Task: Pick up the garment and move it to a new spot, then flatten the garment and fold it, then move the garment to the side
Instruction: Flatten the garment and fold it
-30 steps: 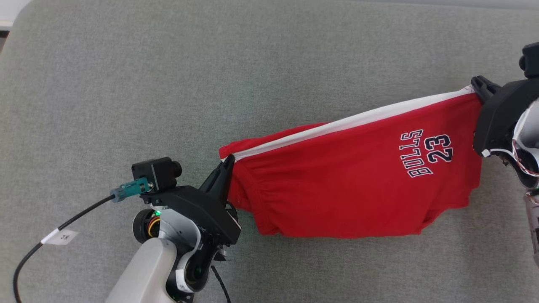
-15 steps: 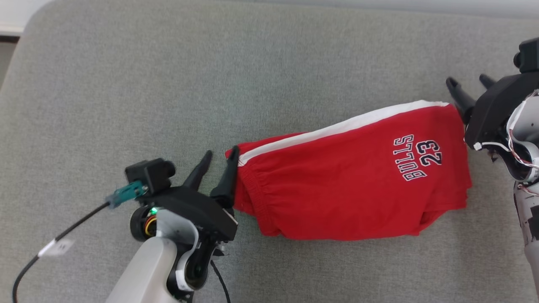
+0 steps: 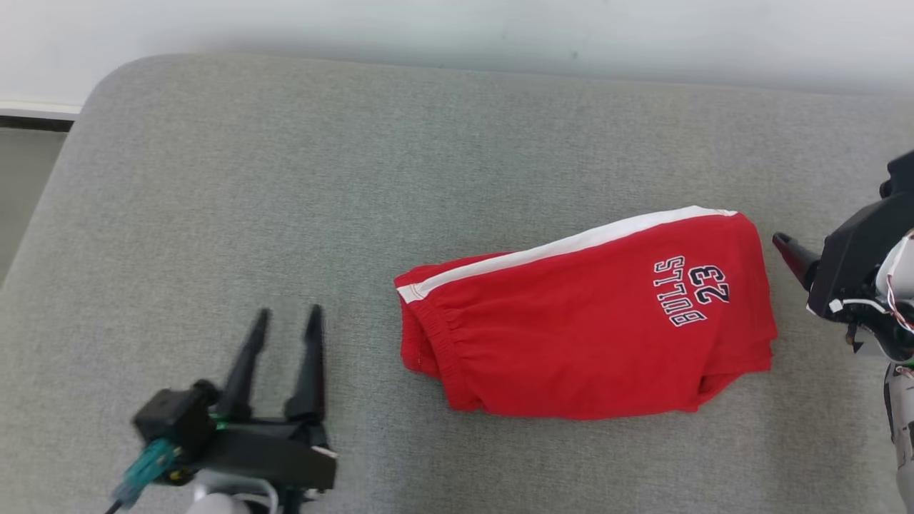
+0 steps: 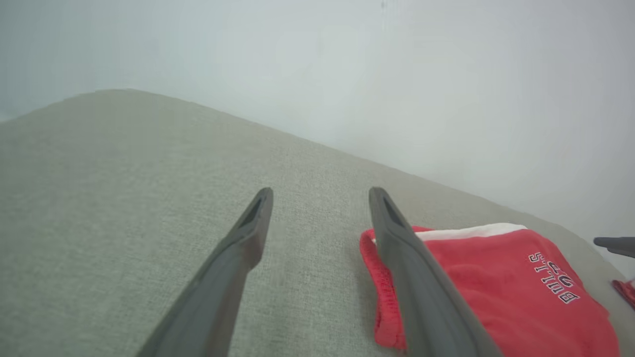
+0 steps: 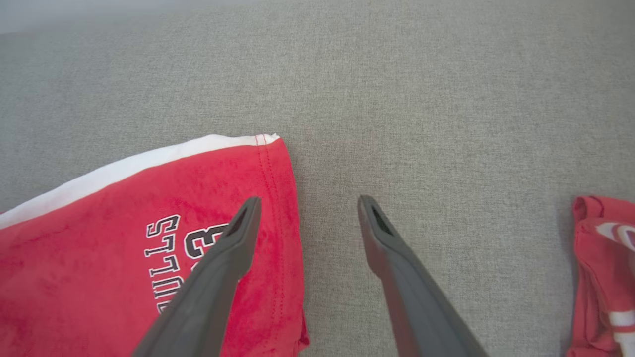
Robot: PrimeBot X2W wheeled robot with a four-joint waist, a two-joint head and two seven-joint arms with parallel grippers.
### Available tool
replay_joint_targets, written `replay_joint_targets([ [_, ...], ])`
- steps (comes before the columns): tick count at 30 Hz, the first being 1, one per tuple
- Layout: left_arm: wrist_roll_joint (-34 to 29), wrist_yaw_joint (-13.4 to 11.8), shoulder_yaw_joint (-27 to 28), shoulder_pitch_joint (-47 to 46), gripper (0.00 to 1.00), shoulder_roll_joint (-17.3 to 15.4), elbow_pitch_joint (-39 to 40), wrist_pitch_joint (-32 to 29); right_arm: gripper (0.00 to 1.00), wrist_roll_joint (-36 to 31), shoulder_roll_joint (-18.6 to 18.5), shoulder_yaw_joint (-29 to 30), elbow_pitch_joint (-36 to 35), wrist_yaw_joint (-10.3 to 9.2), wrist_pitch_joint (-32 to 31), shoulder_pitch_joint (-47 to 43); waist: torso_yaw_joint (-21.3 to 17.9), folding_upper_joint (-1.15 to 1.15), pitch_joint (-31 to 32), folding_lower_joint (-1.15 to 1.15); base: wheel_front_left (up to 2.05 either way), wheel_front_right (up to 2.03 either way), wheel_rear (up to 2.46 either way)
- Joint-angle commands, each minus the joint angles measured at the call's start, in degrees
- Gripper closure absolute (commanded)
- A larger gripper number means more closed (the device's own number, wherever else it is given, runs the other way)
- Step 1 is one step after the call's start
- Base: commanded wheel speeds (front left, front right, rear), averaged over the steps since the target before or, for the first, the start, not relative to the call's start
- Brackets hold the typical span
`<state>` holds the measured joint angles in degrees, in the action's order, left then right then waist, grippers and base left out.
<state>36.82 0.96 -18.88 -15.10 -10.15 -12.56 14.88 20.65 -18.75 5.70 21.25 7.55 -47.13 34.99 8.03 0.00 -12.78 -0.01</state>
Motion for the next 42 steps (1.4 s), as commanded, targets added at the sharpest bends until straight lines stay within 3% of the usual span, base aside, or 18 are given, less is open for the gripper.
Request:
replay_joint_targets([
  [1,-3.4,0.5,3.0,2.0,0.00,0.5,2.5,0.3,0.00,-0.5,0.6,0.8,-0.1,-0.15,-0.7,-1.1,0.6,0.00,0.2,0.01,0.00,0.00,0.00],
  [7,-14.4,3.8,13.0,10.7,0.00,4.5,12.1,0.3,0.00,-1.3,1.3,3.1,0.1,-0.15,-2.7,-3.3,1.9,0.00,-0.7,0.01,0.00,0.00,0.00],
  [16,-19.5,5.5,19.8,17.6,0.00,6.9,15.3,0.3,0.00,-2.6,2.6,4.0,0.6,-0.15,-4.0,-3.5,2.8,0.00,-2.1,0.01,0.00,0.00,0.00],
  [23,-19.3,6.0,20.2,19.8,0.00,7.3,14.8,0.3,0.00,-3.7,3.3,4.4,2.0,-0.15,-3.8,-4.2,4.1,0.00,-3.8,0.01,0.00,0.00,0.00],
  [39,-16.6,5.2,19.2,18.2,0.00,7.3,13.5,0.3,0.00,-0.8,5.2,-4.9,5.3,0.18,-5.7,-6.2,4.2,0.00,-5.5,0.01,0.00,0.00,0.00],
  [40,-16.6,5.1,19.1,18.1,0.00,7.3,13.4,0.3,0.08,-0.7,4.8,-5.3,5.3,0.18,-5.7,-6.3,4.2,0.00,-5.5,0.01,0.00,0.00,0.00],
  [41,-16.6,5.1,19.1,18.1,0.00,7.3,13.4,0.3,0.28,-0.8,4.5,-5.8,5.3,0.18,-5.8,-6.5,4.1,0.00,-5.5,0.01,0.00,0.00,0.00],
  [42,-16.4,5.0,19.0,18.1,0.00,7.3,13.3,0.3,0.40,-0.8,4.2,-6.3,5.2,0.18,-5.9,-6.8,4.1,0.00,-5.4,0.01,0.00,0.00,0.00],
])
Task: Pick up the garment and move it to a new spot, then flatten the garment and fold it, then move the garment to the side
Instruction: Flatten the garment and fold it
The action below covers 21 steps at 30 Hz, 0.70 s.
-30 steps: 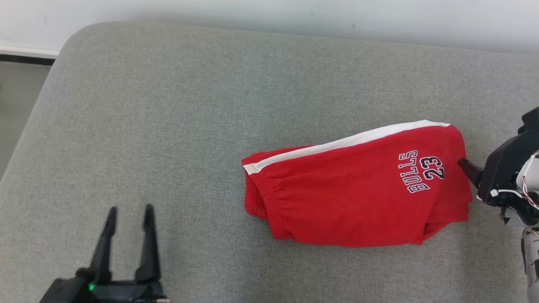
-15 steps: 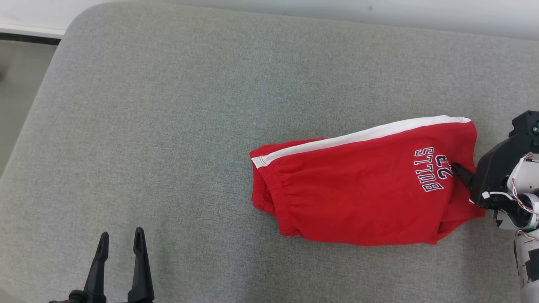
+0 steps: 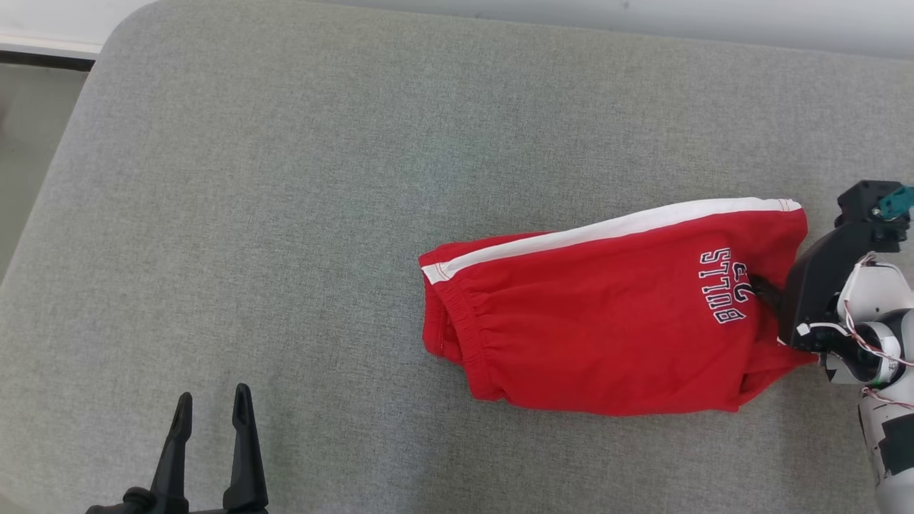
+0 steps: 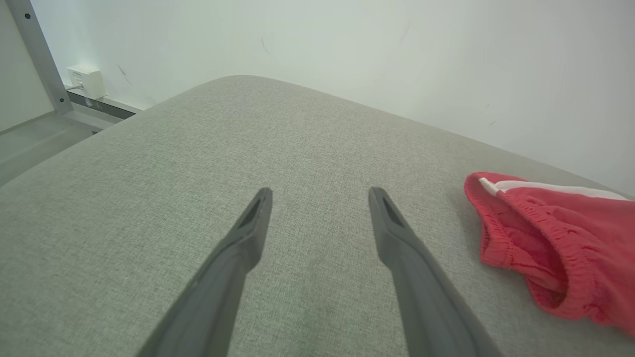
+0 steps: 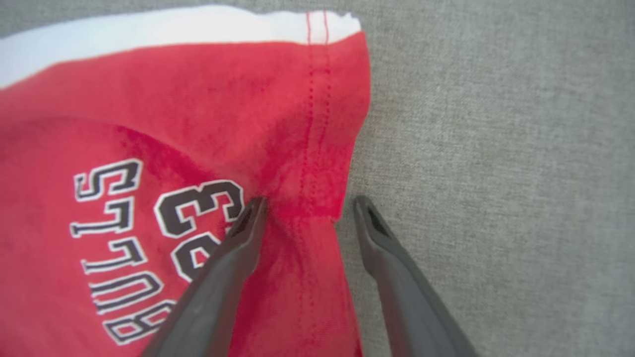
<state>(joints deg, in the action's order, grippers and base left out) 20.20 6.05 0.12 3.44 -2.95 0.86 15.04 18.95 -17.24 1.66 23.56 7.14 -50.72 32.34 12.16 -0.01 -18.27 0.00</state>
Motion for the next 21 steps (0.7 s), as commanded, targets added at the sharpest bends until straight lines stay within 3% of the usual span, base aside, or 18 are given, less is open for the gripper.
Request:
replay_joint_targets([
  [1,0.3,-0.1,0.0,-0.5,0.00,0.1,-0.1,0.2,0.56,1.0,2.5,-2.5,2.7,0.60,-2.1,-4.5,-0.1,0.01,0.1,0.00,0.00,0.00,0.00],
  [4,0.6,-0.3,-0.1,-0.5,0.00,0.1,-0.3,0.2,1.00,1.8,2.4,-3.0,2.4,0.55,-1.9,-5.0,-0.4,0.01,0.2,0.00,0.00,0.00,0.00],
  [9,0.8,-0.3,-0.5,-0.8,0.00,0.1,-0.5,0.2,1.00,0.3,0.2,-2.4,1.9,0.32,0.5,-5.1,-0.7,0.01,0.3,0.00,0.00,0.00,0.00],
  [21,1.1,-0.5,-0.7,0.1,0.00,0.1,-1.0,0.2,1.00,-5.8,-3.1,7.1,-0.7,0.23,6.3,-4.3,-1.6,0.01,2.4,0.00,0.00,0.00,0.00],
])
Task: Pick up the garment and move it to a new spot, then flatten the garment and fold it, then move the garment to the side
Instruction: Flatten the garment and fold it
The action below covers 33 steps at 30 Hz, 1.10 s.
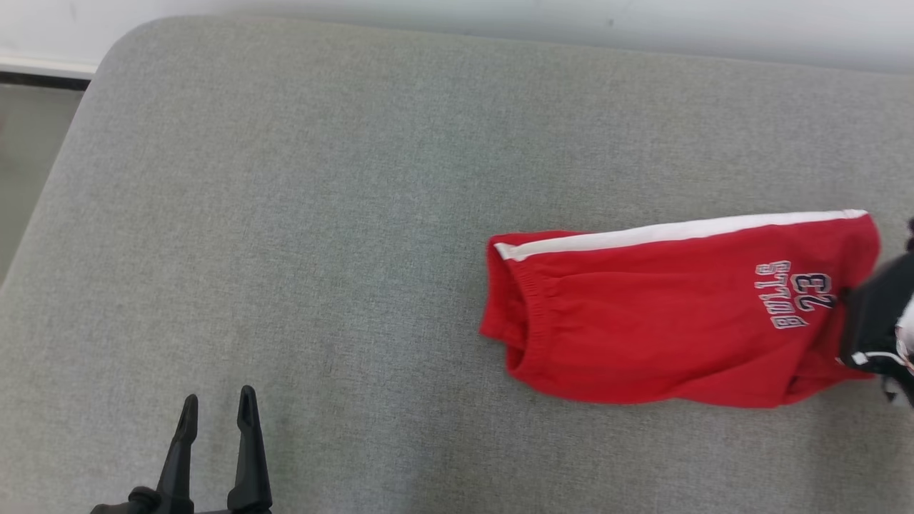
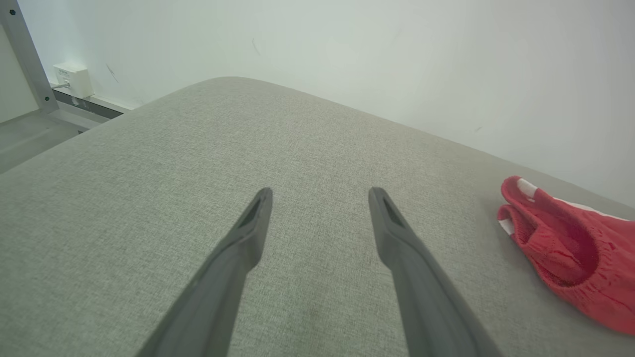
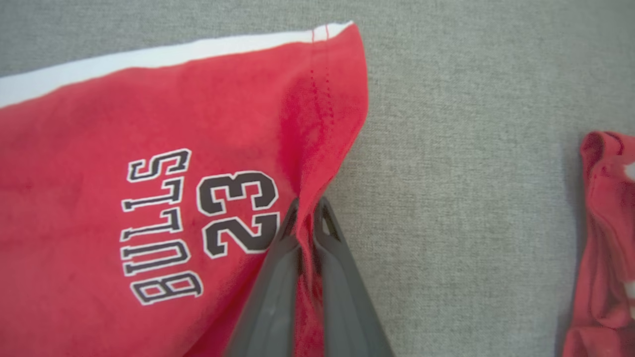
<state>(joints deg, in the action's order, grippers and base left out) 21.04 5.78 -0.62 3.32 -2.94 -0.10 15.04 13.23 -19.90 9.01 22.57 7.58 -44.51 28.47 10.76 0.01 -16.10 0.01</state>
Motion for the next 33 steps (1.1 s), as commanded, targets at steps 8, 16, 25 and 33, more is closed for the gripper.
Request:
replay_joint_targets([
  [8,0.3,-0.1,0.2,1.1,0.00,0.1,-0.1,0.2,1.00,-2.5,-1.4,5.9,-5.2,-0.18,0.3,-4.1,-2.0,-0.01,2.0,-0.01,0.00,0.00,0.00],
  [16,0.4,0.0,-0.3,1.2,0.00,0.1,-0.5,0.2,1.00,-4.0,-1.0,7.3,-11.9,-0.18,-0.6,-6.5,-2.9,-0.01,3.6,-0.01,0.00,0.00,0.00],
  [25,0.4,0.0,-0.9,1.7,0.00,0.1,-1.0,0.2,1.00,-1.4,1.1,-4.7,-19.4,-0.18,-2.9,-4.2,-2.7,-0.01,4.9,-0.01,0.00,0.00,0.00],
  [33,0.9,0.1,-1.8,1.8,0.00,0.1,-1.7,0.2,1.00,2.5,3.8,-19.5,-16.8,-0.18,-2.9,1.3,-0.9,-0.01,5.8,-0.01,0.00,0.00,0.00],
])
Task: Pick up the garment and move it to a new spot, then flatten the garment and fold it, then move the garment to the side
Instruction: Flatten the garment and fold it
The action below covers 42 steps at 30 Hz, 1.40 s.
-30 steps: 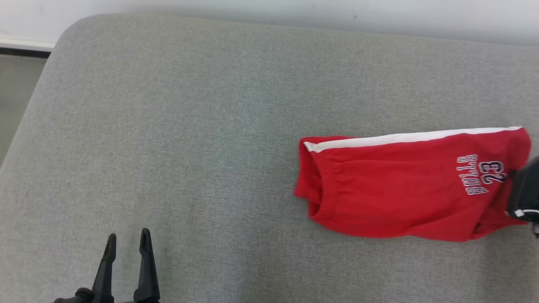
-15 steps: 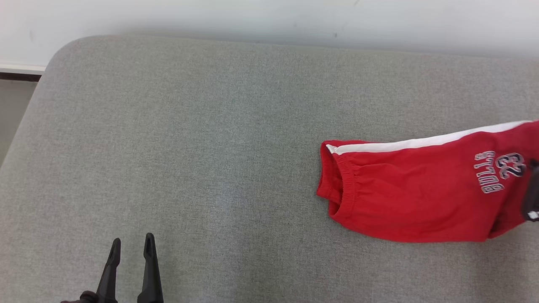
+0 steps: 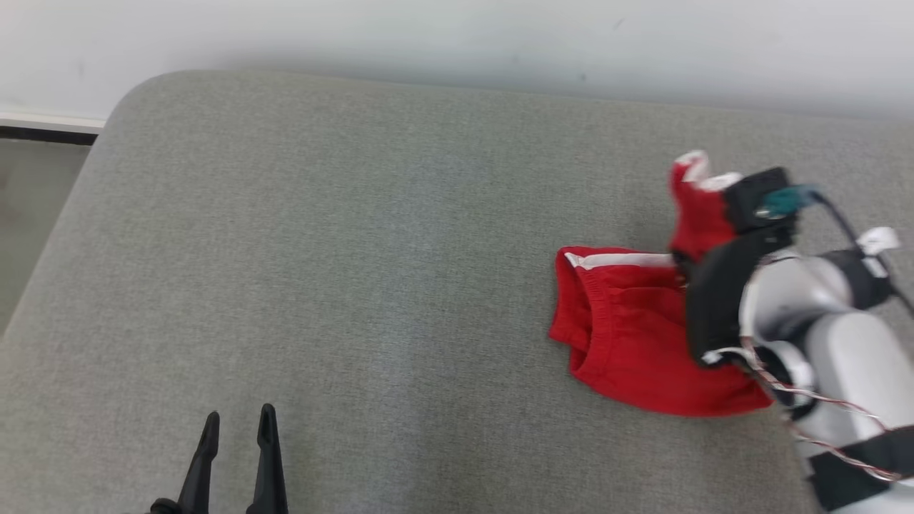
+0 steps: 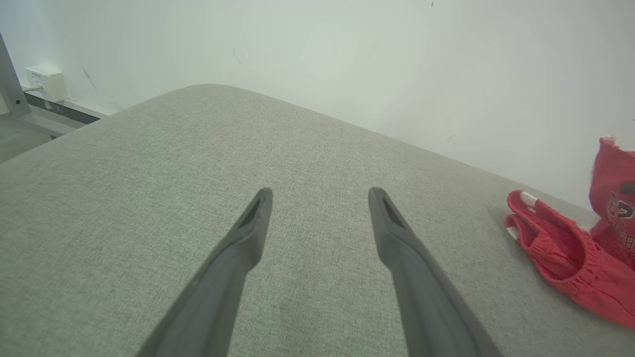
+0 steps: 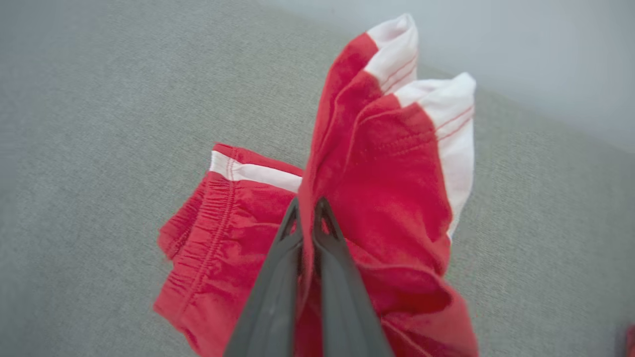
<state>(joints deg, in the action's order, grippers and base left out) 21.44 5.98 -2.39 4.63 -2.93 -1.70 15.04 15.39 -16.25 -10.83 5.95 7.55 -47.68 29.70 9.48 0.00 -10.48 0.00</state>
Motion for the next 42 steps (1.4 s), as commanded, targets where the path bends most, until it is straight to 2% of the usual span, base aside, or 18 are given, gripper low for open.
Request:
replay_joint_targets([
  [1,0.7,-0.1,-0.2,0.5,0.00,0.1,-0.2,0.2,1.00,1.0,1.2,-2.4,1.7,-0.15,0.8,1.3,0.9,0.00,0.3,0.00,0.00,0.00,0.00],
  [9,1.2,-0.4,-1.0,0.9,0.00,0.1,-0.2,0.2,1.00,3.9,4.6,-9.8,8.3,-0.15,2.4,3.4,3.2,0.00,0.6,0.00,0.00,0.00,0.00],
  [15,1.4,-0.5,-1.3,0.8,0.00,0.1,-0.1,0.2,1.00,3.7,5.4,-11.5,13.0,-0.15,4.5,4.9,4.3,0.00,0.2,0.00,0.00,0.00,0.00],
  [16,1.5,-0.6,-1.3,0.8,0.00,0.1,0.0,0.2,0.73,4.0,5.6,-11.7,13.4,-0.15,4.8,5.1,4.4,0.00,0.2,0.00,0.00,0.00,0.00],
  [17,1.6,-0.7,-1.3,0.7,0.00,0.1,0.0,0.2,0.00,4.7,6.0,-11.5,13.6,-0.15,5.2,5.3,4.4,0.00,0.1,0.00,0.00,0.00,0.00],
  [22,1.7,-0.9,-0.8,0.9,0.00,0.1,0.0,0.2,0.00,9.0,6.2,-9.6,11.3,-0.16,7.0,5.4,3.9,0.00,0.5,0.00,0.00,0.00,0.00],
  [24,1.7,-1.0,-0.5,1.0,0.00,0.1,0.1,0.2,0.00,9.6,4.9,-8.1,9.6,-0.15,7.8,5.5,3.4,0.00,0.9,0.00,0.00,0.00,0.00],
  [34,1.1,-0.7,-0.5,1.0,0.00,0.1,0.0,0.2,0.00,4.2,-0.8,3.5,8.3,-0.15,11.5,0.4,1.4,0.00,2.4,0.00,0.00,0.00,0.00],
  [42,0.8,-0.6,-0.2,1.2,0.00,0.1,-0.1,0.2,0.00,2.2,-1.3,3.1,4.5,-0.15,15.3,-5.1,0.9,0.00,2.8,0.00,0.00,0.00,0.00],
])
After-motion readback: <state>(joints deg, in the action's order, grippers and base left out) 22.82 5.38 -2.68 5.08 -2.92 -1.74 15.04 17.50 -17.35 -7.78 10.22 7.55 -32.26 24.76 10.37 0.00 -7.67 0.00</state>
